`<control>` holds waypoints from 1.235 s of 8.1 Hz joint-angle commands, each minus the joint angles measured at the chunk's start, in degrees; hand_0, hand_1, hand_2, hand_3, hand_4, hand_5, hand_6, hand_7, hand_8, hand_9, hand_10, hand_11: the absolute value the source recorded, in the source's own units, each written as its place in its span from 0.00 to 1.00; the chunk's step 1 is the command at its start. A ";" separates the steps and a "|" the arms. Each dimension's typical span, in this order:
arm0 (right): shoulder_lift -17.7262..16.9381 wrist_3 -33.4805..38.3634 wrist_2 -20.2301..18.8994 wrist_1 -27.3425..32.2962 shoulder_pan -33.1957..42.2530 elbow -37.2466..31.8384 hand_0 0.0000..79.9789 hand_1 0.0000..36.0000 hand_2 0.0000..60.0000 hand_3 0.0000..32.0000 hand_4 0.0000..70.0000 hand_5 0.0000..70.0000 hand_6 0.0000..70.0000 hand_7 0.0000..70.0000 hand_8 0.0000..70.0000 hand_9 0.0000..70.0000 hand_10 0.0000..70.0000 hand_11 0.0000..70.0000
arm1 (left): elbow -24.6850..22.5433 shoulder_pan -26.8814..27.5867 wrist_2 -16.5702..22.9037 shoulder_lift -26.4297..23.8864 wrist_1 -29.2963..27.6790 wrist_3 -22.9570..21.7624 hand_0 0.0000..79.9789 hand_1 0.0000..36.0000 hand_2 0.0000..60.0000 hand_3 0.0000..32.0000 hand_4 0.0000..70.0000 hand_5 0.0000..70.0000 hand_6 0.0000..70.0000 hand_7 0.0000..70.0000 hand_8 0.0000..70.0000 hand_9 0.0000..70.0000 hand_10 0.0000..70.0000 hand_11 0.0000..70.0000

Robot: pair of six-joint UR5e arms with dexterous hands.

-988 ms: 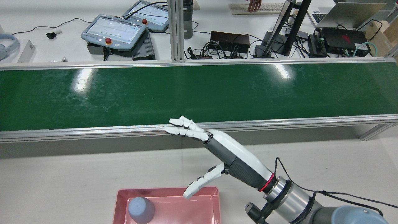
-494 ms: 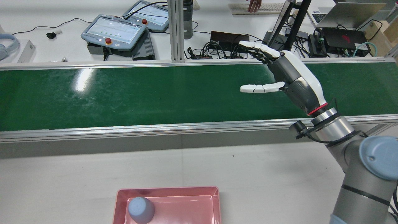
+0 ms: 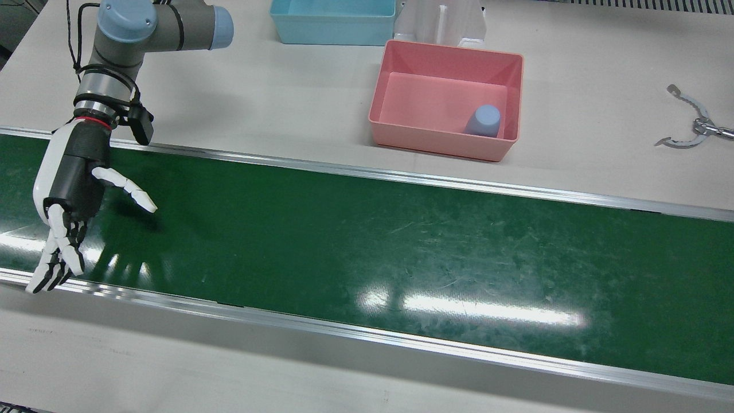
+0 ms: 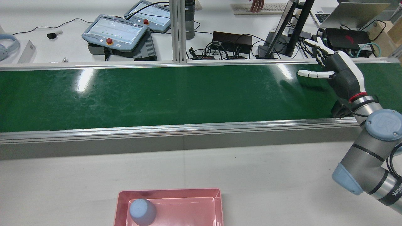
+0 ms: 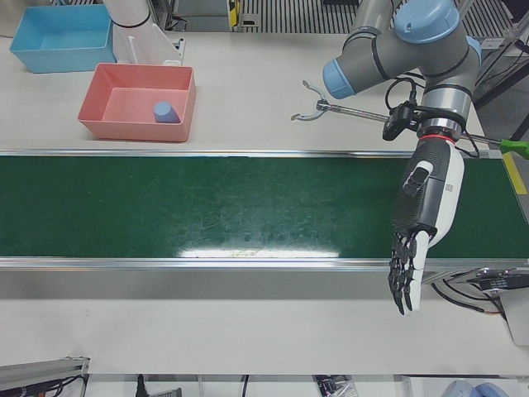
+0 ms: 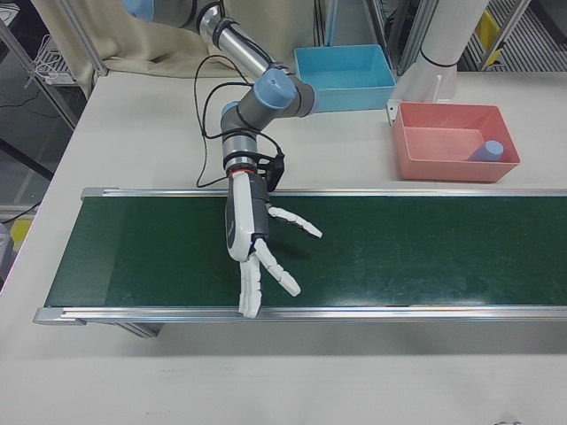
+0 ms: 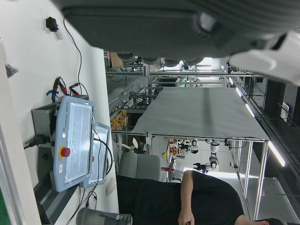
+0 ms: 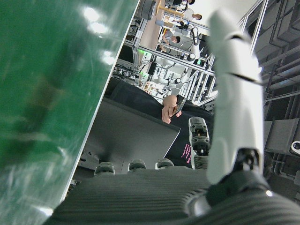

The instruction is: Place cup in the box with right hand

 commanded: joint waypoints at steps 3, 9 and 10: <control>-6.18 0.62 -1.75 5.48 6.96 -1.45 0.63 0.54 0.00 0.00 0.00 0.07 0.00 0.00 0.00 0.00 0.00 0.00 | 0.00 0.00 0.09 -0.03 0.09 -0.06 0.00 0.00 0.00 0.00 0.00 0.00 0.00 0.00 0.00 0.00 0.00 0.00; -6.18 0.71 -2.99 5.48 9.00 -1.10 0.64 0.59 0.04 0.00 0.00 0.08 0.00 0.00 0.00 0.00 0.00 0.00 | 0.09 0.09 0.00 0.06 0.00 0.02 0.00 0.00 0.00 0.00 0.00 0.00 0.00 0.00 0.00 0.00 0.00 0.00; -6.18 0.71 -2.99 5.48 9.08 -1.10 0.64 0.59 0.04 0.00 0.00 0.08 0.00 0.00 0.00 0.00 0.00 0.00 | 0.00 0.00 0.00 -0.03 0.00 0.02 0.00 0.00 0.00 0.00 0.00 0.00 0.00 0.00 0.00 0.00 0.00 0.00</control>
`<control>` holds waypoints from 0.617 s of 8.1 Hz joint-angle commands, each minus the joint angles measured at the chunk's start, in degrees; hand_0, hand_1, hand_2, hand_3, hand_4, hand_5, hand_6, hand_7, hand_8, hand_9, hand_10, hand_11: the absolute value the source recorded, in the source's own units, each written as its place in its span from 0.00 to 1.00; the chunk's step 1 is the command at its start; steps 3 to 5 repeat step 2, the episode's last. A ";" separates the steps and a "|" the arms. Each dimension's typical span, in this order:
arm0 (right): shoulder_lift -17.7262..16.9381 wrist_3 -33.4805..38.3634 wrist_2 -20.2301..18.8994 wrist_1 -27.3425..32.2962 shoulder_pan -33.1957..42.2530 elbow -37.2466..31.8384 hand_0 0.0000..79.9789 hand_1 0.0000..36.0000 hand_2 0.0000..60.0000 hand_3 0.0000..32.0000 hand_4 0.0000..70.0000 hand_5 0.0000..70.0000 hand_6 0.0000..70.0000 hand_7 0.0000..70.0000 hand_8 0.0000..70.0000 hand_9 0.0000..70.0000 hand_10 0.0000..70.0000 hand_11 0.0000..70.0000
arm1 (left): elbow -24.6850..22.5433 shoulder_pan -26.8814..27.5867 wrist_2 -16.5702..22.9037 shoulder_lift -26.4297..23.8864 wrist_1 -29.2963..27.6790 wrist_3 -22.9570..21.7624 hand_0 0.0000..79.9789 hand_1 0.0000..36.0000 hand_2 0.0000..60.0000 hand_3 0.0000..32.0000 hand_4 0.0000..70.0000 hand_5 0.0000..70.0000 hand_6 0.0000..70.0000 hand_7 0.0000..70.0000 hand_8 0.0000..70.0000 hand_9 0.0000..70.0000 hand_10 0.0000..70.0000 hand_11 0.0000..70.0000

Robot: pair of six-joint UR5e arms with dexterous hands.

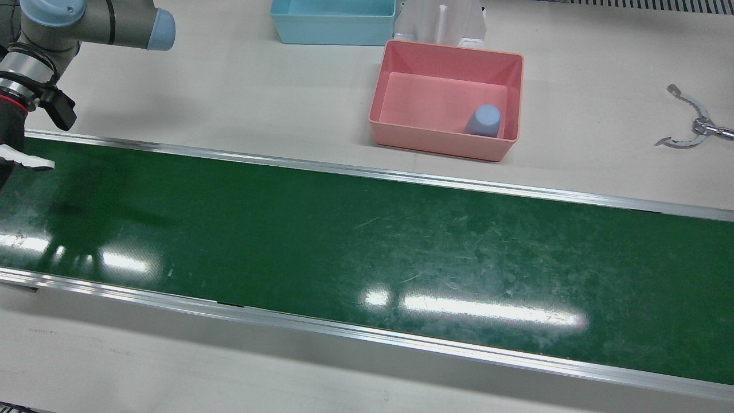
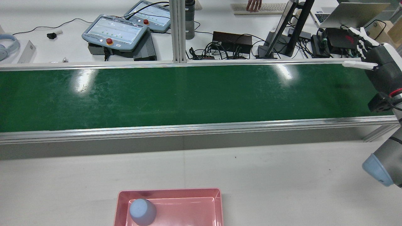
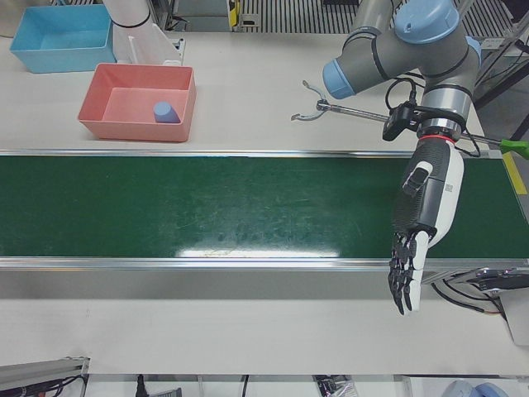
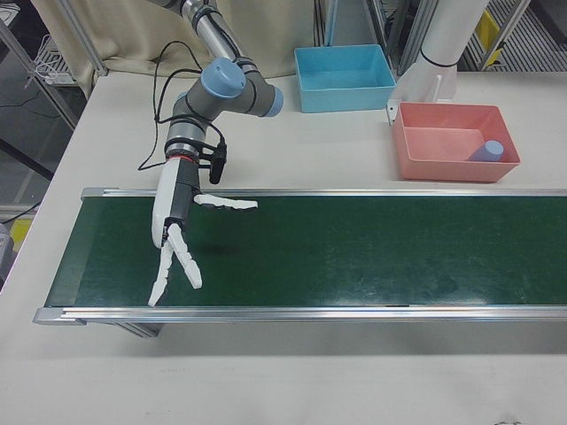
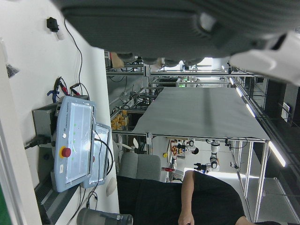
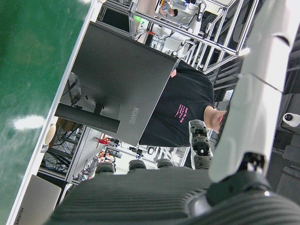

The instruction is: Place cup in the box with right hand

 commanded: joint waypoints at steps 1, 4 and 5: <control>0.14 0.04 -0.15 0.00 0.12 0.07 0.63 0.59 0.05 0.00 0.00 0.08 0.00 0.00 0.00 0.00 0.00 0.00 | -0.06 -0.04 0.00 -0.05 -0.01 0.00 0.00 0.00 0.00 0.00 0.00 0.00 0.00 0.00 0.00 0.00 0.00 0.00; 0.23 -0.05 -0.15 0.00 0.03 0.16 0.63 0.59 0.06 0.00 0.00 0.08 0.00 0.00 0.00 0.00 0.00 0.00 | -0.06 -0.04 0.00 -0.05 -0.01 -0.09 0.00 0.00 0.00 0.00 0.00 0.00 0.00 0.00 0.00 0.00 0.00 0.00; 0.23 -0.05 -0.15 0.00 0.03 0.16 0.63 0.59 0.06 0.00 0.00 0.08 0.00 0.00 0.00 0.00 0.00 0.00 | -0.06 -0.04 0.00 -0.05 -0.01 -0.09 0.00 0.00 0.00 0.00 0.00 0.00 0.00 0.00 0.00 0.00 0.00 0.00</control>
